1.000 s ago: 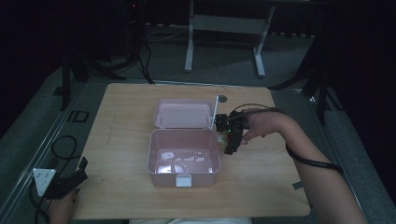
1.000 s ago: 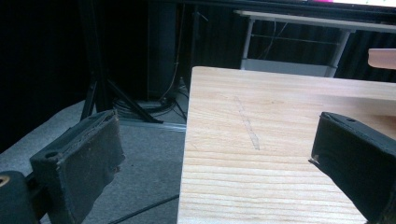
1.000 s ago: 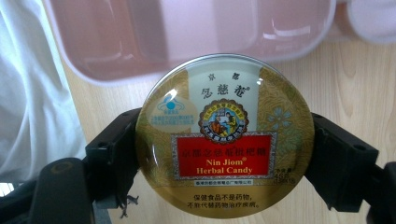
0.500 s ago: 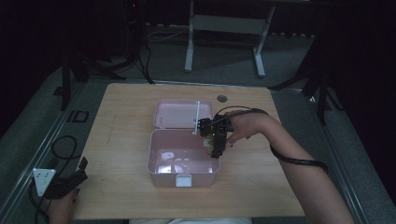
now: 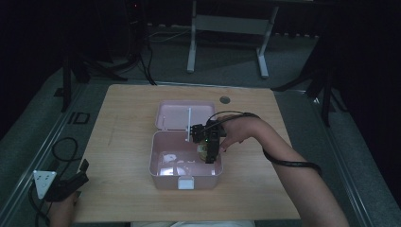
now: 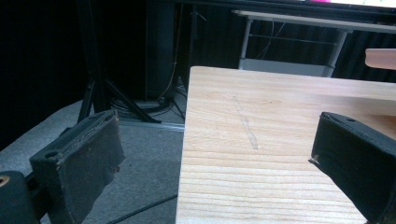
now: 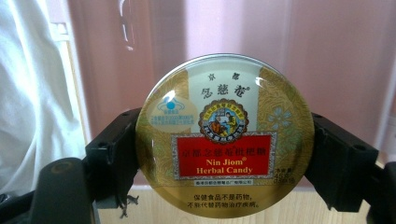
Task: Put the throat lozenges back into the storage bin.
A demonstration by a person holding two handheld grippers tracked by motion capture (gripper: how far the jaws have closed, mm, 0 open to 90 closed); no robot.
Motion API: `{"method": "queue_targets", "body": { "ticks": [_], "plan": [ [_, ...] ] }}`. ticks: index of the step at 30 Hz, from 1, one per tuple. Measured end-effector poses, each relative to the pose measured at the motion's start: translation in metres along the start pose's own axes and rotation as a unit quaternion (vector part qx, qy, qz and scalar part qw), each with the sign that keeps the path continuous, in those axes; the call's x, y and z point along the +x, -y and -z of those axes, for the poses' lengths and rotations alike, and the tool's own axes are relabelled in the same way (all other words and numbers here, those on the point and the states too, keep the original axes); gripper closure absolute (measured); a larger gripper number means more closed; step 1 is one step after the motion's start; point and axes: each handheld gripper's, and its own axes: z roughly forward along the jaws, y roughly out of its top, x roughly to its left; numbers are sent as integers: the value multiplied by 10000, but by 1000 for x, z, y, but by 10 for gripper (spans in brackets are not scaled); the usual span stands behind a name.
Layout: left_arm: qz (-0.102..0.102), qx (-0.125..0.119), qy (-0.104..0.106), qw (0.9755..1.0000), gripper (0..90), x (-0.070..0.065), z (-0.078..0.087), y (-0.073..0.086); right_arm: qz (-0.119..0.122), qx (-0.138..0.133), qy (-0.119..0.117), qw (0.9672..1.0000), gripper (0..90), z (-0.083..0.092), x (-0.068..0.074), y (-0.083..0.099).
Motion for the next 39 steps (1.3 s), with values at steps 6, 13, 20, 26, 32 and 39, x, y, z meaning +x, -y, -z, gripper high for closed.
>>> {"method": "queue_targets", "body": {
  "ticks": [6, 13, 20, 26, 32, 39],
  "plan": [
    [2, 4, 5, 10000, 24, 0, 0, 0, 105, 77, -44, 9999, 199, -18, -1, -1],
    [2, 4, 12, 10000, 24, 0, 0, 0, 156, 205, -176, 9995, 199, -46, -4, -4],
    [-2, 14, 28, 10000, 25, 0, 0, 0, 298, 203, -138, 9993, 199, -59, -3, -11],
    [19, 34, 83, 10000, 24, 1, 0, 0, 380, 247, -13, 9990, 199, -70, -4, -14],
    [53, 34, 118, 9999, 24, 2, 0, 0, 554, 463, 8, 9974, 198, -86, -2, -14],
    [48, 29, 129, 9999, 24, 1, 0, 0, 518, 601, -198, 9967, 192, -89, 0, -14]
  ]
}}
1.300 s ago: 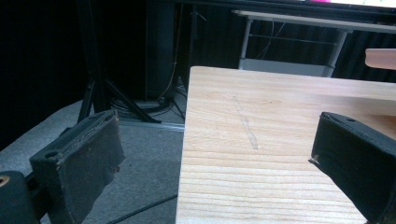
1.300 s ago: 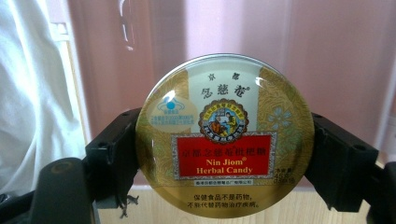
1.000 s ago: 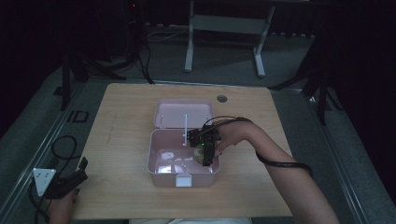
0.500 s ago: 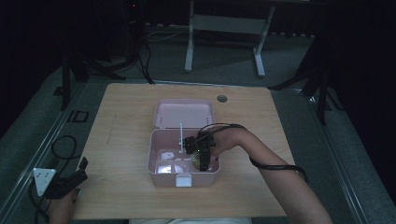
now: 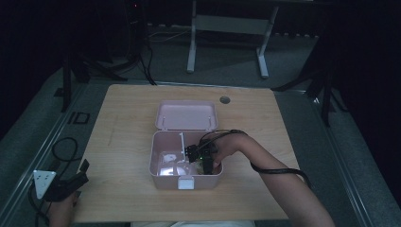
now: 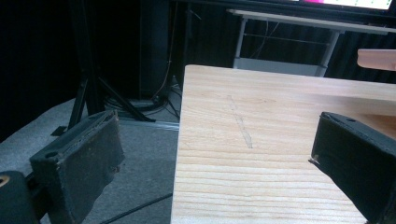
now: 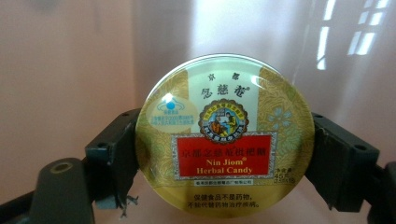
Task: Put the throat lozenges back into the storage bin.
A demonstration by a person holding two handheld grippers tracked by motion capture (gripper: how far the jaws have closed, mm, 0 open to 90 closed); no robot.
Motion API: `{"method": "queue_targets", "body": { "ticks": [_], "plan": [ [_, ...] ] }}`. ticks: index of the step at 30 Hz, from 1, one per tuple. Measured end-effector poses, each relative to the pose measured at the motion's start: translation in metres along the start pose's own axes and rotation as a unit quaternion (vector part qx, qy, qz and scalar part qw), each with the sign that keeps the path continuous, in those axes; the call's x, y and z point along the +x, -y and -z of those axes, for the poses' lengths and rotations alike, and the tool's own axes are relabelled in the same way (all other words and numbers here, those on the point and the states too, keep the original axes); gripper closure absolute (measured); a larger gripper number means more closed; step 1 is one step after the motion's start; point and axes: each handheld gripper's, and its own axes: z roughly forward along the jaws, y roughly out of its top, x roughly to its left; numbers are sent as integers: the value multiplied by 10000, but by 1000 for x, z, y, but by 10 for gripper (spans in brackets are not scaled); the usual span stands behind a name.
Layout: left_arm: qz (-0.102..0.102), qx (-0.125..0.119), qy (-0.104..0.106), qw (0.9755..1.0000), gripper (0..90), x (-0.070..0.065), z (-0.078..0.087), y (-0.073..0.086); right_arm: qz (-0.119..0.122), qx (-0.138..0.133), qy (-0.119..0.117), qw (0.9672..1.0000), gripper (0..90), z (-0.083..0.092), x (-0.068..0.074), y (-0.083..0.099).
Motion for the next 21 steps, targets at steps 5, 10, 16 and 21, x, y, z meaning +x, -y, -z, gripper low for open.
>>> {"method": "queue_targets", "body": {
  "ticks": [5, 10, 16, 21],
  "plan": [
    [-3, -1, 22, 10000, 24, 0, 0, 0, -130, 24, -99, 9999, 178, 2, 0, -1],
    [-8, 5, 23, 10000, 25, 0, 0, 0, -82, -112, -4, 9999, 179, 12, 1, 2],
    [-3, 4, 22, 10000, 24, 0, 0, 0, -95, -268, 34, 9996, 181, 26, 2, 5],
    [-8, 8, 15, 10000, 24, 0, 0, 0, -204, -666, 111, 9975, 132, 56, 7, 21]
  ]
}}
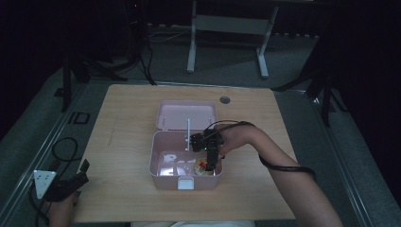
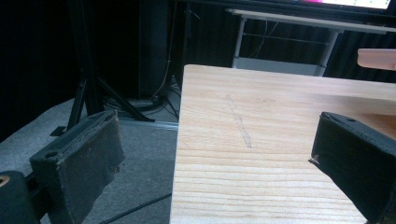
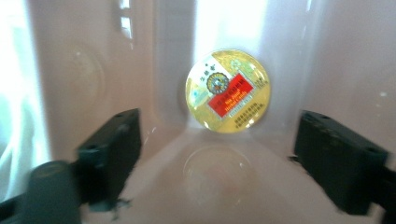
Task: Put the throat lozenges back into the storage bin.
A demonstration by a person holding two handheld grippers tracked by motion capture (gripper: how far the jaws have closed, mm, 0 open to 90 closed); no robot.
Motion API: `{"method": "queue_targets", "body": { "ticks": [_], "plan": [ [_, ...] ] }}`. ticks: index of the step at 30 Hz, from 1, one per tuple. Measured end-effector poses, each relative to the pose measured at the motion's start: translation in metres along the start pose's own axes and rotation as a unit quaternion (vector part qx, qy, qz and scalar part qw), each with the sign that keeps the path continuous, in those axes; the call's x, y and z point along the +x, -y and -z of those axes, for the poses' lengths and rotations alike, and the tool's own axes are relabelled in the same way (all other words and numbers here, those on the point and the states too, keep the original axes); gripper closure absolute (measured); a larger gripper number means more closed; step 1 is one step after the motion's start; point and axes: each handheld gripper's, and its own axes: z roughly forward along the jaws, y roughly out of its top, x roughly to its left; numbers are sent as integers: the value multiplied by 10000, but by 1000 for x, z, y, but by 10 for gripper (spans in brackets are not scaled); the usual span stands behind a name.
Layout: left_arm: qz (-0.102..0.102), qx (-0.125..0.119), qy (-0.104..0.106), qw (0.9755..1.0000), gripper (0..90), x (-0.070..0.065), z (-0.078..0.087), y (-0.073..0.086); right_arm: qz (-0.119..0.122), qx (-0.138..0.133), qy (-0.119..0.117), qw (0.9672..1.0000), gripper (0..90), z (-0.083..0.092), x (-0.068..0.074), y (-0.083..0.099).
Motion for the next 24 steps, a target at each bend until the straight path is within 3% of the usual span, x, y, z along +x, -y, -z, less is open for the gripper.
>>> {"method": "queue_targets", "body": {
  "ticks": [10, 14, 24],
  "plan": [
    [-1, -3, -5, 10000, 24, 0, 0, 0, -302, -458, 255, 9982, 130, 39, -1, 31],
    [-3, -6, -3, 10000, 24, 0, 0, 0, -499, -729, 343, 9955, 129, 52, 0, 55],
    [-18, -8, -6, 10000, 24, -1, 0, 0, -978, -931, 355, 9902, 129, 47, -4, 101]
  ]
}}
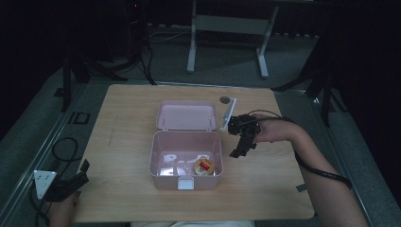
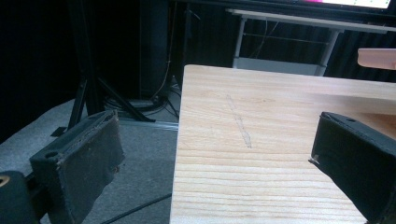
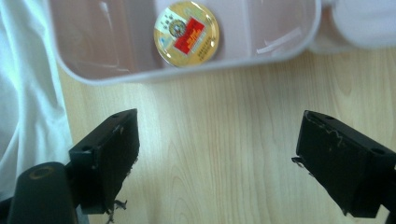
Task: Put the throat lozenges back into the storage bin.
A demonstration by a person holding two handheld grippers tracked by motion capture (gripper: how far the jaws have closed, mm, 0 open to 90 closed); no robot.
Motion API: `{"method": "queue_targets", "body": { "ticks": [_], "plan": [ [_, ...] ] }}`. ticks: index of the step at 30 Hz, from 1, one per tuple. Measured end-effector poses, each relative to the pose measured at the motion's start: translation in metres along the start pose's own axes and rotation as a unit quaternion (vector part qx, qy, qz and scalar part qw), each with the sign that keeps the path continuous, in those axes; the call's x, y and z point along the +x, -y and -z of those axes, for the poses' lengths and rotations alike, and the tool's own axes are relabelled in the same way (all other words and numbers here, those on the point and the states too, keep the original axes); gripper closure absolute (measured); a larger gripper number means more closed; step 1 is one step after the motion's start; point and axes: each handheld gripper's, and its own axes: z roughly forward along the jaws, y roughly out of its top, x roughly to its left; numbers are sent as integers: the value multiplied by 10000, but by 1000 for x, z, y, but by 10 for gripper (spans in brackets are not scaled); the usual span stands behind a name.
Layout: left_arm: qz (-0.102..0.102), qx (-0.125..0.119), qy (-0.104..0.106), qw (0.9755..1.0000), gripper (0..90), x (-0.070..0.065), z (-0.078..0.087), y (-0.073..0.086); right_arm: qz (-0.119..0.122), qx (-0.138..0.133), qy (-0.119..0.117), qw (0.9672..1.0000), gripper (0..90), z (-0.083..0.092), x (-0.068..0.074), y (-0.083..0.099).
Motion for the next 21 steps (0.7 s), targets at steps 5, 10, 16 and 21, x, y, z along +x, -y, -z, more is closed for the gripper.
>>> {"method": "queue_targets", "body": {
  "ticks": [5, 10, 16, 21],
  "plan": [
    [-12, 1, -1, 10000, 24, 0, 0, 0, -187, -238, 180, 9994, 128, -11, -5, 20],
    [-12, 3, 2, 10000, 24, 0, 0, 0, -412, -542, 192, 9975, 126, -26, -11, 39],
    [-14, 2, 6, 10000, 24, 0, 0, 0, -639, -933, 459, 9925, 126, -53, -16, 61],
    [-1, 5, 0, 10000, 24, 0, 0, 0, -906, -1219, 715, 9858, 120, -70, -19, 77]
  ]
}}
